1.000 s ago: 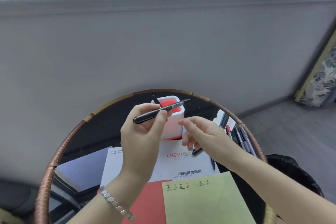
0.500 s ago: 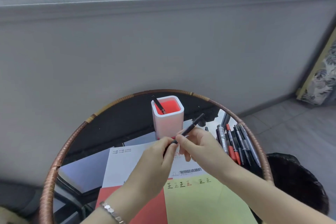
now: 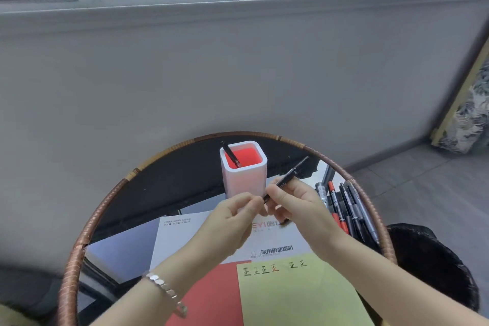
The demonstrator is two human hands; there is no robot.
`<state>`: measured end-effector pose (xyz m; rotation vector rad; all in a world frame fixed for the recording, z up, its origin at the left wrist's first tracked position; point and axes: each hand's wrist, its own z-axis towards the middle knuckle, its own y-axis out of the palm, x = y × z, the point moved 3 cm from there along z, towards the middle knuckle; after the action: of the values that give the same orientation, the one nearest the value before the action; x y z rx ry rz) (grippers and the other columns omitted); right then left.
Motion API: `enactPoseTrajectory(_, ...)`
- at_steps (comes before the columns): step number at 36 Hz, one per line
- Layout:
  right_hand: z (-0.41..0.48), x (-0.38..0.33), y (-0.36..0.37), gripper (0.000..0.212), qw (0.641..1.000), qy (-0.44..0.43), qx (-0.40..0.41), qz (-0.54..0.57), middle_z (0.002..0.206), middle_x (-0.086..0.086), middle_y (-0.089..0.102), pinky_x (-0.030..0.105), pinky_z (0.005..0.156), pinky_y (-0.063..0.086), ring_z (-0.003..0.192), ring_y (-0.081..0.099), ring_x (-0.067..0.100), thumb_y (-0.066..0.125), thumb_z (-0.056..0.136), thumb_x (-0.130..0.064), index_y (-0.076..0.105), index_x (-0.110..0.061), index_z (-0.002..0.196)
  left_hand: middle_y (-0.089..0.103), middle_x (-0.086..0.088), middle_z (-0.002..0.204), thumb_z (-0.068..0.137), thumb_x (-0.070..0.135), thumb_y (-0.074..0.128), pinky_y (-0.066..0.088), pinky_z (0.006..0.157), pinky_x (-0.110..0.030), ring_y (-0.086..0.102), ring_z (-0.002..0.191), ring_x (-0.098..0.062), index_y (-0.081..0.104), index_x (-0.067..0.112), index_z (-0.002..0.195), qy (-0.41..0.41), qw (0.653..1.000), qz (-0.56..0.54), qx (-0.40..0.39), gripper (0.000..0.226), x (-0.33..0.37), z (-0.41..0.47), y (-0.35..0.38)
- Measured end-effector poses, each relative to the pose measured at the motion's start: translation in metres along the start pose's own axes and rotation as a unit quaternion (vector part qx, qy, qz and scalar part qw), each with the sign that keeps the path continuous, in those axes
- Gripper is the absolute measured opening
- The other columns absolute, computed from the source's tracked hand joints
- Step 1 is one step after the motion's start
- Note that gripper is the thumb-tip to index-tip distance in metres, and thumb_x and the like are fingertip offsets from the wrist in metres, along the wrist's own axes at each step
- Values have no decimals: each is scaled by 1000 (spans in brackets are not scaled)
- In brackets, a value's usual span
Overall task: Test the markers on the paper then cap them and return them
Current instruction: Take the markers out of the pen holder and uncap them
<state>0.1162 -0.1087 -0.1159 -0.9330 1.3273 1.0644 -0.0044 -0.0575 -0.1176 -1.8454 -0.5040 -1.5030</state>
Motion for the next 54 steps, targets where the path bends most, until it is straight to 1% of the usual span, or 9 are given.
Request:
enactPoseTrajectory(4, 21, -1, -24, 11, 994, 76, 73, -30, 68, -1, 63, 18, 52, 45, 52, 60, 3, 49, 93, -12, 59, -7, 92, 34, 5, 48, 93, 18, 36, 23, 41, -20, 26, 41, -9, 52, 16, 87, -113, 989, -59, 79, 18, -18, 7, -11)
enactPoseTrajectory(9, 40, 28, -40, 62, 926, 160, 34, -340, 68, 4, 55, 25, 52, 40, 56, 50, 13, 51, 89, -21, 17, -14, 141, 52, 0, 76, 91, 5, 31, 35, 65, -28, 42, 67, -12, 46, 25, 108, -87, 988, 19, 124, 30, -35, -4, -20)
enactPoseTrajectory(13, 47, 43, -34, 51, 887, 86, 26, -453, 61, 1, 47, 28, 52, 36, 52, 44, 15, 52, 89, -24, 25, -19, 132, 63, 9, 95, 98, 14, 34, 39, 68, -24, 50, 85, -4, 35, 29, 114, -94, 987, 44, 125, 22, -40, -8, -20)
enactPoseTrajectory(18, 55, 45, -27, 22, 833, 79, -9, -548, 106, 7, 61, 28, 62, 44, 81, 56, 20, 48, 91, -26, 48, -15, 111, 67, 14, 94, 94, 21, 50, 41, 69, -21, 55, 89, -1, 46, 22, 101, -83, 984, 53, 151, 9, -41, -5, -21)
enactPoseTrajectory(23, 61, 53, -32, 23, 781, 75, -17, -620, 106, 8, 64, 34, 75, 48, 92, 59, 26, 43, 92, -24, 59, -14, 106, 66, 10, 88, 88, 19, 60, 43, 67, -13, 60, 85, -1, 59, 20, 89, -39, 978, 119, 169, 2, -43, 9, -19)
enactPoseTrajectory(28, 55, 53, -41, 27, 820, 53, -22, -570, 97, 4, 66, 36, 77, 53, 86, 61, 23, 42, 90, -18, 66, -13, 100, 61, 3, 94, 88, 22, 59, 42, 67, -17, 57, 85, -7, 60, 18, 90, -10, 964, 212, 161, 5, -48, 32, -2)
enactPoseTrajectory(32, 46, 38, -54, 24, 844, 11, -8, -537, 77, -12, 51, 22, 64, 39, 70, 48, 6, 44, 91, -18, 65, -15, 104, 64, 5, 94, 85, 26, 60, 48, 80, -32, 57, 92, -15, 61, 20, 91, -12, 956, 258, 141, 9, -51, 50, 21)
enactPoseTrajectory(41, 41, 22, -65, 22, 836, -26, -16, -548, 81, -15, 53, 21, 69, 41, 67, 44, -2, 47, 91, -18, 65, -20, 102, 58, 5, 104, 86, 32, 59, 47, 81, -31, 55, 94, -15, 65, 21, 96, 10, 956, 275, 105, 16, -52, 62, 43)
enactPoseTrajectory(54, 96, -20, 15, 22, 849, -161, 40, -502, 91, -1, 54, 30, 74, 44, 81, 52, 17, 51, 89, -19, 63, -12, 106, 57, 13, 104, 93, 23, 45, 46, 82, -26, 53, 96, -6, 60, 26, 108, 34, 951, 260, 166, 22, -41, 26, -16)
